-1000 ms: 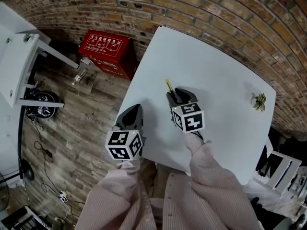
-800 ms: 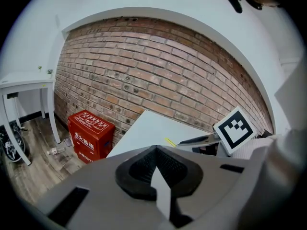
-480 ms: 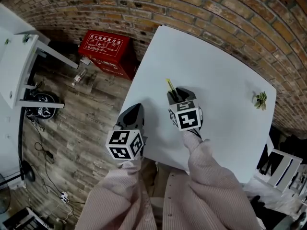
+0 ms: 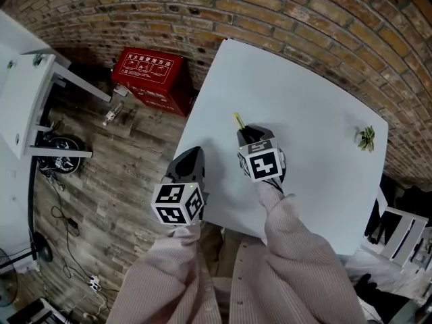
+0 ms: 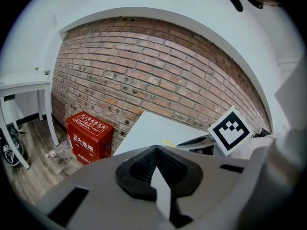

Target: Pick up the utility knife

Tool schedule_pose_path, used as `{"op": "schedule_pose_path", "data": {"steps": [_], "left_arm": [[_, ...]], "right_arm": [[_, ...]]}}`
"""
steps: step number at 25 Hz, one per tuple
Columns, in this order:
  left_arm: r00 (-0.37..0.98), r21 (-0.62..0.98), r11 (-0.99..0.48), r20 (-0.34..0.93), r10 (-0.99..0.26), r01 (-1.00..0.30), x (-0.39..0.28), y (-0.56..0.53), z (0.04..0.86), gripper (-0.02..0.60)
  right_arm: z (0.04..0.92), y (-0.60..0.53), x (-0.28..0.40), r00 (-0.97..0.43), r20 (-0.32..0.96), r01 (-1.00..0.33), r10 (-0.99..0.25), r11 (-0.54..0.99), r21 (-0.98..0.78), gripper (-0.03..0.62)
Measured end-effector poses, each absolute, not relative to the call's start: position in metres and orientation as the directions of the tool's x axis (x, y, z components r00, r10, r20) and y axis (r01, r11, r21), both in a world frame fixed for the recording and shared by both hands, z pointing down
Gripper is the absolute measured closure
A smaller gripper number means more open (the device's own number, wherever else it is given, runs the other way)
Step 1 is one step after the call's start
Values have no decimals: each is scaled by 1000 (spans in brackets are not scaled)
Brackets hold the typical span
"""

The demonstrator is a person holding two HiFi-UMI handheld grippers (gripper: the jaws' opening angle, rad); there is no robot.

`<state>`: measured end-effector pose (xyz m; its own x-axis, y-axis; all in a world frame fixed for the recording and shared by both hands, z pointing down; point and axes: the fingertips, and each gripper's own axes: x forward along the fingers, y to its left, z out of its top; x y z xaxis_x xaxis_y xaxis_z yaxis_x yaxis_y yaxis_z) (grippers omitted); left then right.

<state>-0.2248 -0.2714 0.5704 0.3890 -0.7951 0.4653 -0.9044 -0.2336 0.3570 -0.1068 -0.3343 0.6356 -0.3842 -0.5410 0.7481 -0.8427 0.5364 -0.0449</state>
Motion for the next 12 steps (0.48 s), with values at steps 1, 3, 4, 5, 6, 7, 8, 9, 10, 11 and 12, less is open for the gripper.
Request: {"op": "schedule_pose_path", "data": {"steps": [1, 3, 4, 5, 6, 7, 8, 9, 10, 11, 12], "left_arm": [[393, 356, -239, 463, -795, -904, -225, -271, 570, 589], [400, 351, -251, 458, -794, -902, -224, -271, 568, 589], [402, 349, -256, 456, -794, -902, -224, -271, 567, 589], [403, 346, -259, 454, -795, -902, -225, -270, 566, 589], [402, 343, -261, 451, -797, -903, -226, -270, 565, 589], [400, 339, -262, 447, -800, -903, -226, -271, 563, 589], [399, 336, -265, 441, -804, -904, -227, -272, 561, 589], [400, 333, -269, 436, -806, -904, -226, -272, 559, 589], [403, 331, -275, 430, -808, -903, -225, -271, 556, 589], [408, 330, -281, 425, -808, -901, -223, -269, 554, 589], [413, 329, -288, 421, -808, -899, -221, -265, 551, 589]], "right_arm": [[636, -334, -107, -382, 749, -845, -541, 534, -45, 525], [637, -333, -107, -373, 751, -851, -545, 523, -43, 526], [637, -332, -106, -369, 751, -855, -548, 517, -44, 526], [637, -331, -105, -368, 749, -859, -552, 511, -46, 526], [635, -330, -104, -369, 744, -861, -557, 506, -49, 526], [633, -330, -104, -374, 736, -863, -565, 503, -52, 526], [630, -331, -103, -380, 726, -864, -573, 501, -57, 526], [627, -331, -102, -389, 715, -864, -581, 500, -63, 526], [622, -330, -102, -399, 703, -863, -588, 500, -72, 526], [618, -327, -101, -409, 693, -863, -594, 498, -83, 526], [612, -322, -100, -419, 684, -863, -597, 495, -97, 526]]}}
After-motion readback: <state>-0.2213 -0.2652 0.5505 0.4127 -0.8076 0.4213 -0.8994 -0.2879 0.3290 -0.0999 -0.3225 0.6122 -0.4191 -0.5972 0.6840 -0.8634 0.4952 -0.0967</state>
